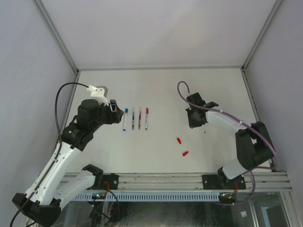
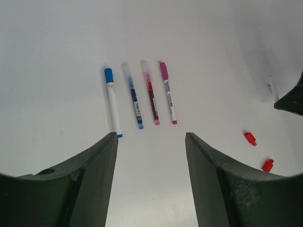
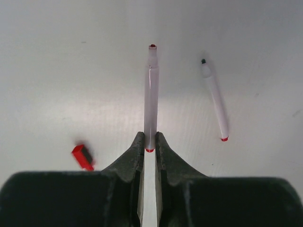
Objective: Insert the pens into the pen caps
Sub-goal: Pick up the pen from the center of the board.
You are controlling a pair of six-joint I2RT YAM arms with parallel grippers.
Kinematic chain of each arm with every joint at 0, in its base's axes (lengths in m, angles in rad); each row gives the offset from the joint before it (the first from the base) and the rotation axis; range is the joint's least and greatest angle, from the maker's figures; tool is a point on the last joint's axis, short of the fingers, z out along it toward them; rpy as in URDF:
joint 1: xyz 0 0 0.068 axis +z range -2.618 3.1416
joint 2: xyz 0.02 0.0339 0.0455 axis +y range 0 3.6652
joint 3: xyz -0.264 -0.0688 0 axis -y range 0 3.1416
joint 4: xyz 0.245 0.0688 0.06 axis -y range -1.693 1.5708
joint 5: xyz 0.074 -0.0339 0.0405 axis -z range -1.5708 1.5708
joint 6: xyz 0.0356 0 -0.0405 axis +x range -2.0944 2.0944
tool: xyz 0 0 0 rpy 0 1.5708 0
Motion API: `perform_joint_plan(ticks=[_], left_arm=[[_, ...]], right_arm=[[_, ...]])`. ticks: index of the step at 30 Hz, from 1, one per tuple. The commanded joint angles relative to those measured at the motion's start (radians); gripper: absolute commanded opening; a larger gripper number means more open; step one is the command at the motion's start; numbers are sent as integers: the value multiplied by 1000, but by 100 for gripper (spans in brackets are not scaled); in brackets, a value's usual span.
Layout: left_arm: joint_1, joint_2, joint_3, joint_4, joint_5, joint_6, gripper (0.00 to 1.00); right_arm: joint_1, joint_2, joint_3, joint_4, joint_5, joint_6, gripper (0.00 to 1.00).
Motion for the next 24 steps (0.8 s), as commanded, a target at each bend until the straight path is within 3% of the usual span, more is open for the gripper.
perform_joint_plan(ticks=[1,6,14,17,24], left_arm=[[8,-65,-60,97,50,-62,66],[9,-154,-170,261,159,-188,71],[-9,-231,-303,513,247,-354,78],[-58,-229,-317,568,211,-355,78],[-284,-180,-317,655,91,-355,80]], right_arm=[[72,-162,9,38,2,-66,0],[170,-306,-36,137,-66,-60,0],[315,-472,-172,450,-230,45,0],[375,-484,-184,529,-255,56,0],[469,-516,-204,666,-243,101,0]])
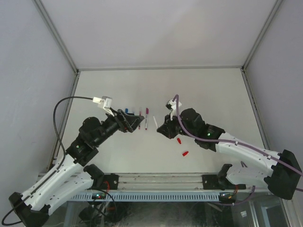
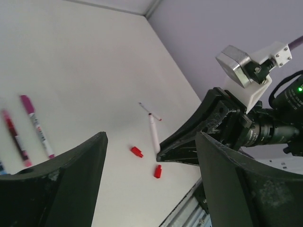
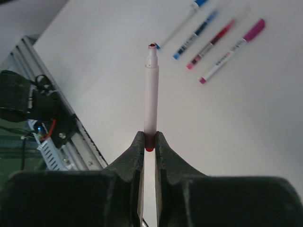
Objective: Insert the pens into the pen caps
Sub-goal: Pick up the pen from the center of the board.
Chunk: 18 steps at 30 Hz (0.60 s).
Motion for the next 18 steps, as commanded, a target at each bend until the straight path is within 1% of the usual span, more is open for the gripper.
perform_joint_plan(ticks=[1,4,8,12,18], left_arm=[[-93,33,-10,148,-74,-18,80],[-131,73,-17,206,-71,-55,80],[-159,138,-10,272,-29,-71,76],[-182,181,-3,304,-19,-71,74],[-201,209,-14,309,-34,-78,67]], right_arm=[[33,-52,-22,202,-27,63,0],[41,-69,-62,281,-48,84,0],[42,-83,-91,341,-62,94,0],[43,-105,-104,365,-63,104,0],[44,-141,-116,374,-57,112,0]])
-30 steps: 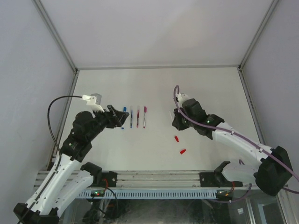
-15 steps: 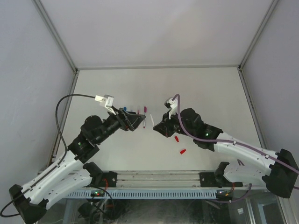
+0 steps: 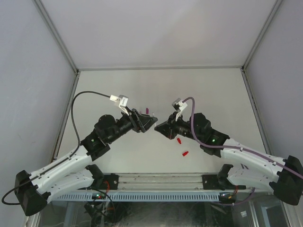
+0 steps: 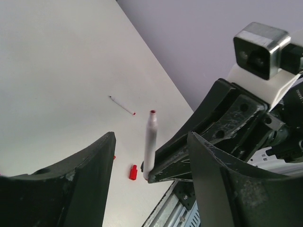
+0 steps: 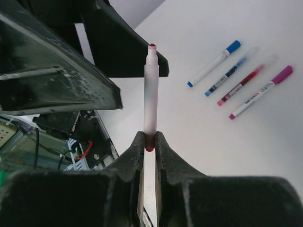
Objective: Insert the pens into the pen caps
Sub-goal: Pick up the pen from the center of the board.
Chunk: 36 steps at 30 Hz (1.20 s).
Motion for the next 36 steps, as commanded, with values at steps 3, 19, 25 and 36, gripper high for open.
perform_joint_plan(ticks=[3,19,25,36], left_arm=[[-14,21,-9,80,8,-25,60],[-62,91,19,99,32,-25,37],[-83,98,18,99,27,-23,35],[-97,102,30,86,11,-7,16]], right_arm=[[9,-52,0,88,-7,21,0],[9,-92,1,60,46,16,0],[9,-95,0,57,80,29,0],[8,-123,1,45,128,98,0]])
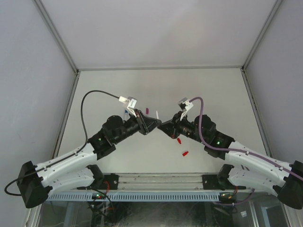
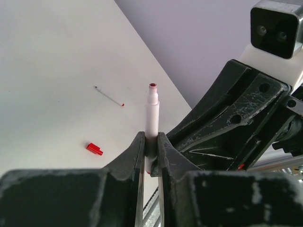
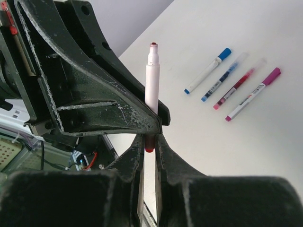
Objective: Insert the pens into the pen caps
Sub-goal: Pick up the pen from the center of the board.
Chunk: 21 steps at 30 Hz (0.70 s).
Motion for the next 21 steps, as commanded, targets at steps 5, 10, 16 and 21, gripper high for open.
perform_joint_plan(ticks=[5,10,16,21], left_arm=[[-16,7,55,-44,-10,38,0],[-16,-3,89,-119,-53,86,0],[-10,-7,151,-251,-84,171,0],[-8,-30,185,-351,-112,241,0]], right_arm=[[1,-57,15,39,16,68,0],[-7,-86,26,-67,44,34,16],[-34,-135,46,-330,151,-25,31],[-113,-115,63,-531,175,-29,37]])
